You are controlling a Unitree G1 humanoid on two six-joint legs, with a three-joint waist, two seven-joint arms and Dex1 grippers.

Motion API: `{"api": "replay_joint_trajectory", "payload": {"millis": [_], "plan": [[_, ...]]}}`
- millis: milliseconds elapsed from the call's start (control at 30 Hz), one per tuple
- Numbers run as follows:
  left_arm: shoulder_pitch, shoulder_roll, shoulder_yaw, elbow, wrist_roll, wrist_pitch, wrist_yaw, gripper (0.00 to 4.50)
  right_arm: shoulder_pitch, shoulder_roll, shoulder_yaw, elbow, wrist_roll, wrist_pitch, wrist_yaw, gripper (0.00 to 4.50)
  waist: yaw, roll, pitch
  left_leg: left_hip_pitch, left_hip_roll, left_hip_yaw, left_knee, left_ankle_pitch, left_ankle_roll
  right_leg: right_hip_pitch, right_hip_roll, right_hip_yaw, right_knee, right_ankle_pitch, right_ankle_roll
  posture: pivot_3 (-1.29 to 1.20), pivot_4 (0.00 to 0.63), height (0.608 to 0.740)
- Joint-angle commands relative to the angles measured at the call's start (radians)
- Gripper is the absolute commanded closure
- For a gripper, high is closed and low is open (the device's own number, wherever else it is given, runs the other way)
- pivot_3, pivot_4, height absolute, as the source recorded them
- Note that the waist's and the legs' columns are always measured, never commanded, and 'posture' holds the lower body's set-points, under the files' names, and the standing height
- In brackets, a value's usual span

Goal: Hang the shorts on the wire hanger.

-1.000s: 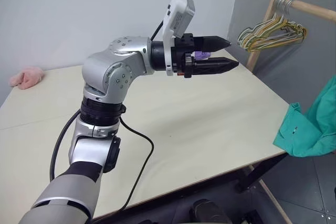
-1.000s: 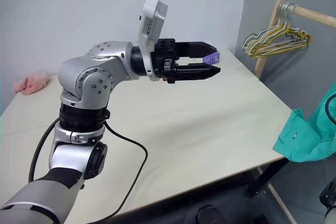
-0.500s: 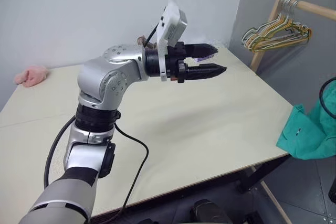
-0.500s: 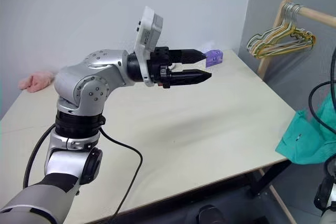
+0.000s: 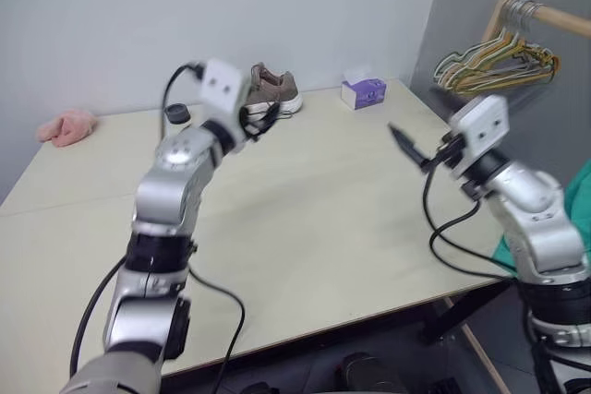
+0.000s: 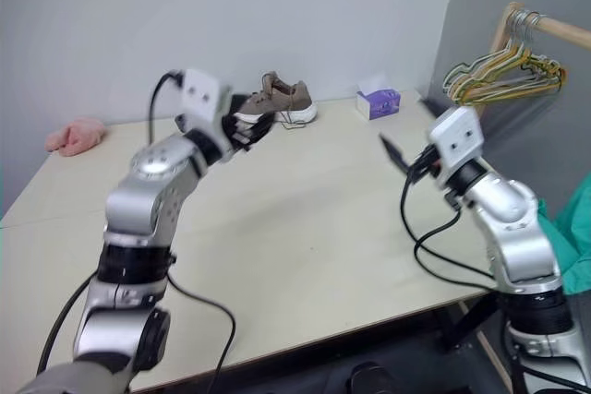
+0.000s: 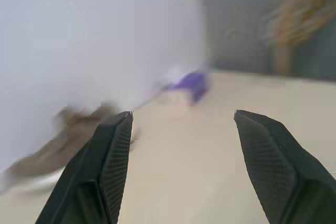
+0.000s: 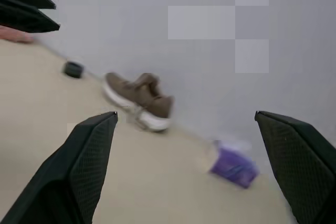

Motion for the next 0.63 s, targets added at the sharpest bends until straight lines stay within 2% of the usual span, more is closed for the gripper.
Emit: {"api": "replay_joint_trajectory", "payload": {"millis": [33, 167, 333, 433, 633], "plan": [[0.133, -0.028, 0.123, -0.100, 0.069, 0.051, 0.180, 1.24, 0.017, 0.101, 0.032, 0.022, -0.001, 0.030, -0.046, 0.03, 0.020, -0.002, -0.001, 0.000, 0.000, -0.001, 0.000, 0.000, 0.000, 0.000, -0.001, -0.001, 0.000, 0.000, 0.000, -0.09, 0.000, 0.740], [0.342, -0.061, 0.138, -0.205, 0.120, 0.079, 0.242, 1.24, 0.023, 0.225, 0.026, 0.190, -0.057, -0.031, -0.115, 0.03, 0.072, -0.006, -0.002, -0.004, -0.002, -0.002, 0.001, 0.000, 0.000, -0.002, -0.005, -0.004, 0.001, 0.003, -0.004, -0.05, 0.000, 0.740], [0.393, -0.101, 0.159, -0.219, 0.093, 0.029, 0.238, 1.24, 0.025, 0.288, 0.036, 0.327, -0.112, -0.140, -0.122, 0.03, 0.163, -0.009, -0.002, -0.007, -0.005, -0.003, 0.003, 0.000, 0.000, -0.003, -0.007, -0.007, 0.000, 0.005, -0.003, 0.00, 0.000, 0.740], [0.379, -0.102, 0.171, -0.201, 0.083, 0.018, 0.234, 1.24, 0.017, 0.308, 0.028, 0.377, -0.124, -0.182, -0.123, 0.03, 0.182, -0.009, -0.002, -0.005, -0.006, -0.001, 0.003, 0.001, 0.001, -0.002, -0.005, -0.006, 0.000, 0.006, -0.003, 0.02, 0.000, 0.740], [0.353, -0.123, 0.179, -0.167, 0.049, -0.020, 0.228, 1.24, 0.017, 0.306, 0.025, 0.404, -0.140, -0.219, -0.096, 0.03, 0.185, -0.009, -0.002, -0.005, -0.005, -0.001, 0.002, 0.001, 0.001, -0.002, -0.003, -0.006, 0.000, 0.006, -0.004, 0.05, 0.000, 0.740]]}}
